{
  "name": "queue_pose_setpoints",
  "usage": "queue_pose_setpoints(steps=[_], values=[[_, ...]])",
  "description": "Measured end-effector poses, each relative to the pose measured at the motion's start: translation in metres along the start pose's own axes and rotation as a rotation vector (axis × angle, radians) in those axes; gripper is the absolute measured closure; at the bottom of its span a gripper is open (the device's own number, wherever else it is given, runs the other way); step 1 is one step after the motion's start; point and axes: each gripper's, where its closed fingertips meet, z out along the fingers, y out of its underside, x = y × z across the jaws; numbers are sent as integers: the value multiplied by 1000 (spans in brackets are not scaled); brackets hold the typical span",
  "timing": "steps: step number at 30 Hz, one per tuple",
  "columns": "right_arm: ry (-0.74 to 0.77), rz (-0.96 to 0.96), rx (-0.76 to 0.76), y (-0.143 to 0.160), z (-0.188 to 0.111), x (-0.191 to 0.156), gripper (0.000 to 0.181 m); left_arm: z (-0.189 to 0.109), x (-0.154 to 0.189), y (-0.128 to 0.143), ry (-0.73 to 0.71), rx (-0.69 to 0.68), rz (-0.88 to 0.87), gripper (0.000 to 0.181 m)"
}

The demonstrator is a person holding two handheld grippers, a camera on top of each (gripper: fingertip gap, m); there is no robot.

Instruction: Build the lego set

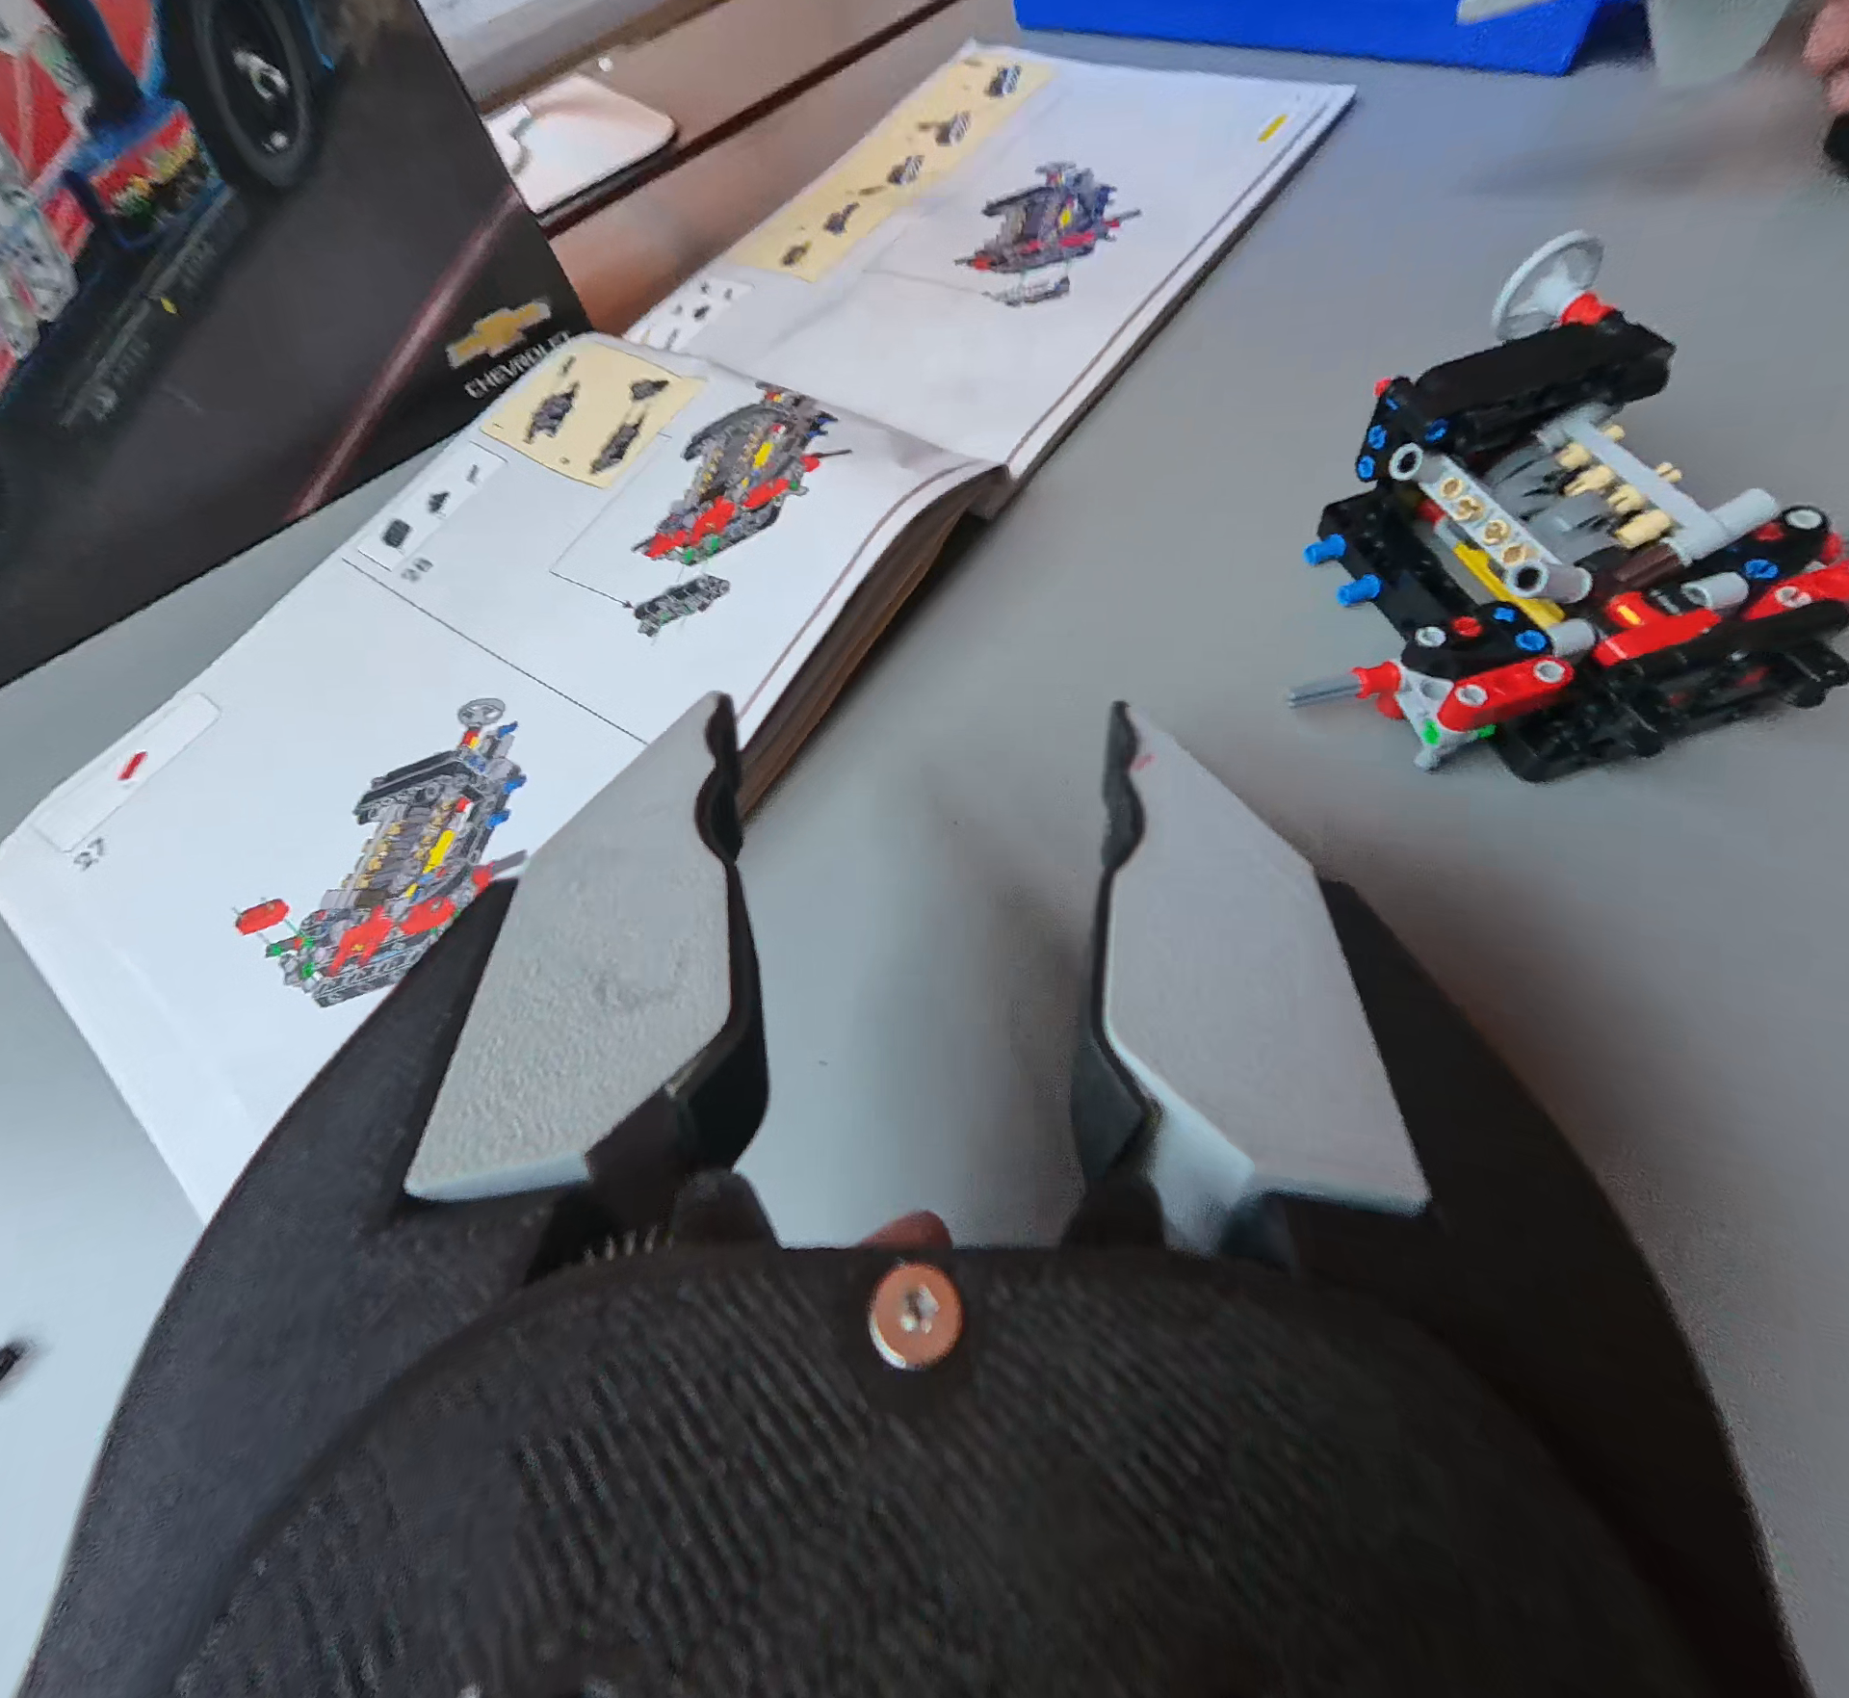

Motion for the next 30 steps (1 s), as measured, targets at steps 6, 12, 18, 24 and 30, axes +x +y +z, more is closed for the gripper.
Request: queue_pose_setpoints(steps=[6,12,18,24,30], values=[[-118,-30,43,-11,3,-26,78,4,6,3,102,-26,-48,113],[-210,-66,56,-11,5,-48,84,4,6,2,127,-21,-70,123],[-322,-160,227,-43,12,-83,108,-2,6,1,120,-3,-92,132],[-262,-234,-116,10,35,-84,109,-27,6,10,102,14,-214,130],[-170,-200,-131,11,35,-69,108,-59,16,6,87,121,-288,142]])
